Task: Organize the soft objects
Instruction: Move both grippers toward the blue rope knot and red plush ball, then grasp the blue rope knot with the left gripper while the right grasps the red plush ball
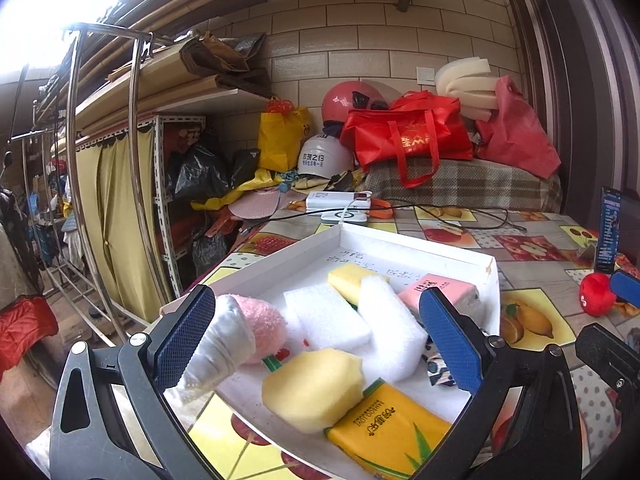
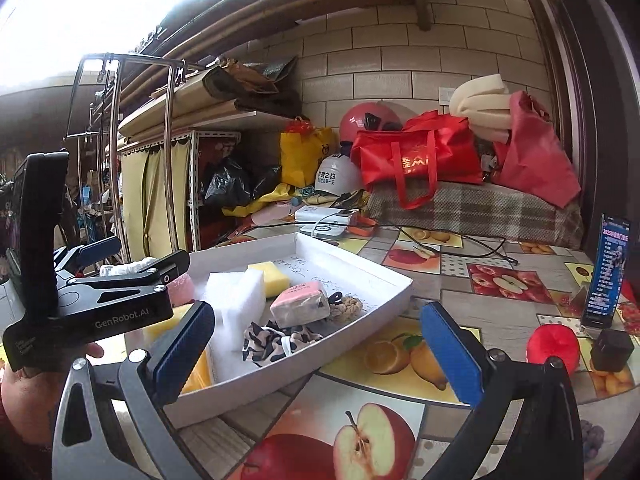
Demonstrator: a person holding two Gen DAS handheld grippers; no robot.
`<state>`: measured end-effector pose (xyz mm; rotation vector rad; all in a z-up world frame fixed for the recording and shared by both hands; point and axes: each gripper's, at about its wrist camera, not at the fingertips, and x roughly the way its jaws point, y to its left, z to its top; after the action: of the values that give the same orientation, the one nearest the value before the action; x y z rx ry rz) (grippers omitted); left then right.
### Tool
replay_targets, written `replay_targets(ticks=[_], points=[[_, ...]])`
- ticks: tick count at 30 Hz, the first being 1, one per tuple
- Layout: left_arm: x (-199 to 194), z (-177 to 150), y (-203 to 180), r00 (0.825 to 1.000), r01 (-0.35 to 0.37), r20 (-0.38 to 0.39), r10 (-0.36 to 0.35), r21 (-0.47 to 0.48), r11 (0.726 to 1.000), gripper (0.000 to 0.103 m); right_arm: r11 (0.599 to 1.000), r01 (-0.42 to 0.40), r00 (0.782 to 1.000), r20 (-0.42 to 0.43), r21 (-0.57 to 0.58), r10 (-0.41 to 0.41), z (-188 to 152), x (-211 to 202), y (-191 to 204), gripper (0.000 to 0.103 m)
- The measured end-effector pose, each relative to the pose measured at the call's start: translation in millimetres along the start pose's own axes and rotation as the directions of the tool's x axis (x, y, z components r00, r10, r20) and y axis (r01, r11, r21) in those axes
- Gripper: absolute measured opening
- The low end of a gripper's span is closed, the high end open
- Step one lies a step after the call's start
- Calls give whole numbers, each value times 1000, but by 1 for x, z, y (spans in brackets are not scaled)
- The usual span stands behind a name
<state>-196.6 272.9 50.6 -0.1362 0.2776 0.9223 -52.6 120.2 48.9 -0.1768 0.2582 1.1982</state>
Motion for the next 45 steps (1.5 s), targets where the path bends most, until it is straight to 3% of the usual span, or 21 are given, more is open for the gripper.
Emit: replay_targets(ticks=[4, 8, 12, 15, 17, 19, 24, 31, 32, 33, 34, 36, 38, 40, 45], points=[[-15, -2, -28, 991, 134, 6, -134, 21, 991, 103, 995, 36, 999, 28, 89, -38, -9, -36, -47, 103], [-38, -3, -64, 964, 260, 37, -263, 60, 964, 103, 976, 98, 985, 123, 195, -124, -15, -87, -98, 103], [-49, -6, -111, 933, 360, -22, -360, 101, 927, 103, 924, 160, 973, 103, 347, -207, -24, -118, -152, 103], [-42, -9, -151, 893, 440, -159, -420, 120, 890, 103, 906, 217, 971, 18, 364, -240, -31, -124, -190, 103], [-42, -11, -173, 839, 530, -204, -504, 104, 841, 103, 908, 289, 956, -46, 304, -289, -35, -124, -207, 103], [-44, -13, -196, 788, 602, -243, -566, 110, 791, 103, 905, 310, 951, -85, 293, -298, -41, -128, -226, 103], [-46, -22, -255, 716, 685, -366, -595, 200, 701, 103, 853, 338, 941, -158, 397, -299, -55, -133, -260, 103], [-27, -34, -320, 699, 693, -486, -524, 278, 665, 101, 850, 344, 933, -246, 398, -262, -61, -120, -267, 103], [-22, -35, -325, 691, 697, -504, -518, 277, 661, 97, 854, 342, 933, -249, 392, -259, -60, -120, -266, 103], [-18, -37, -329, 682, 702, -523, -511, 272, 658, 82, 858, 335, 935, -249, 388, -252, -60, -118, -265, 103], [-13, -39, -332, 668, 710, -546, -505, 264, 653, 56, 864, 325, 938, -247, 385, -243, -59, -116, -264, 103], [-7, -39, -329, 649, 716, -566, -509, 228, 659, 37, 875, 311, 941, -251, 371, -228, -57, -110, -261, 103], [-8, -34, -314, 645, 719, -532, -549, 180, 671, 34, 892, 302, 939, -267, 337, -217, -54, -101, -253, 103], [-12, -31, -296, 673, 697, -498, -547, 181, 693, 34, 916, 284, 937, -286, 284, -202, -50, -89, -241, 103], [-21, -21, -246, 803, 573, -358, -476, 250, 780, 34, 955, 226, 939, -303, 193, -161, -39, -49, -208, 103]])
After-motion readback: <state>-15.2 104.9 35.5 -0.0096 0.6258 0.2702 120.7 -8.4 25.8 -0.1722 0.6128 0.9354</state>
